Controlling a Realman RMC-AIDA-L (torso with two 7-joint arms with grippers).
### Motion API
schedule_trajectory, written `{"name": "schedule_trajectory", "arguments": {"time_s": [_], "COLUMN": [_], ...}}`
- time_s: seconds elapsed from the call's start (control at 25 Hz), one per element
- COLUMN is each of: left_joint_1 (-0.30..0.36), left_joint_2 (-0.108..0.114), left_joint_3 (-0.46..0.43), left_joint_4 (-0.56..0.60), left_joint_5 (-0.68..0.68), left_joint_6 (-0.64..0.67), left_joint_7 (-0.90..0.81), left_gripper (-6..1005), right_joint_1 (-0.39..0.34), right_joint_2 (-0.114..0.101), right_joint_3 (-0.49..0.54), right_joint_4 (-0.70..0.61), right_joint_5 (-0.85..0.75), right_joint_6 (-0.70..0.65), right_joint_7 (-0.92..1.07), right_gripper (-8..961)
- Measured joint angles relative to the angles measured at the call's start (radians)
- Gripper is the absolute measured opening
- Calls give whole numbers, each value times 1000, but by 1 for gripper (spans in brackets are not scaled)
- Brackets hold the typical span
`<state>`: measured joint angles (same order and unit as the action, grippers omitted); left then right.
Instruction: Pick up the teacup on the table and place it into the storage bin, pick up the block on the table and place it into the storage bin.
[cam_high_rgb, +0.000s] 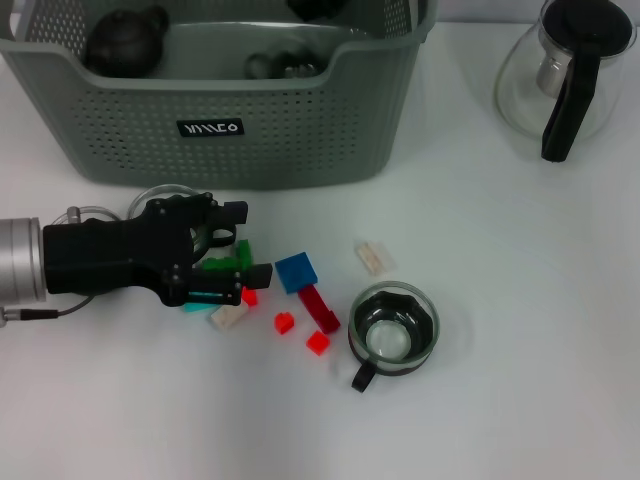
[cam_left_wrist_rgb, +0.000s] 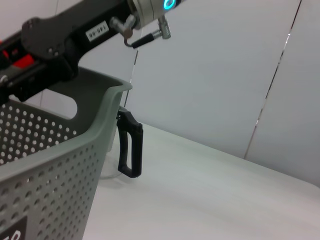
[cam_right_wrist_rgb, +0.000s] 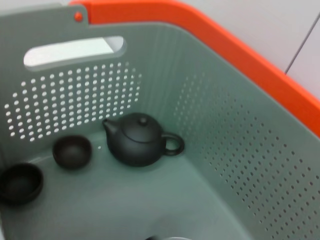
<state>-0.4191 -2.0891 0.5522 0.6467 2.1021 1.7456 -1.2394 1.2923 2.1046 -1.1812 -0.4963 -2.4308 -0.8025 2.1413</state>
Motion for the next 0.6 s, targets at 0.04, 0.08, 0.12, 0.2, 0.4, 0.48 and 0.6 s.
{"name": "schedule_trajectory", "arguments": {"time_s": [0.04,0.08,0.12,0.2,0.4,0.48,0.6], "left_joint_1": [2,3,5,8,16,19,21], "left_joint_2": [0,0,0,0,1,2,4], "left_joint_3": [0,0,0,0,0,-5,-20], "left_joint_4": [0,0,0,1,3,4,5], "left_joint_5": [0,0,0,0,-1,-1,-1], "left_joint_6": [0,0,0,0,4,11,19], "left_joint_7": [0,0,0,0,0,-1,0], "left_gripper": [919,919,919,919,919,919,919], "right_joint_1": [-1,-3,-6,-15,-88,-154,-282], "right_joint_2": [0,0,1,1,-5,-6,-8], "right_joint_3": [-1,-1,-2,-3,-8,-8,-7], "right_joint_4": [-8,-17,-33,-65,-244,-370,-561], "right_joint_5": [0,0,0,5,123,220,400], "right_joint_6": [-3,-6,-12,-26,-114,-188,-338], "right_joint_7": [0,0,1,1,-21,-61,-147], "right_gripper": [473,514,555,636,687,693,700]}}
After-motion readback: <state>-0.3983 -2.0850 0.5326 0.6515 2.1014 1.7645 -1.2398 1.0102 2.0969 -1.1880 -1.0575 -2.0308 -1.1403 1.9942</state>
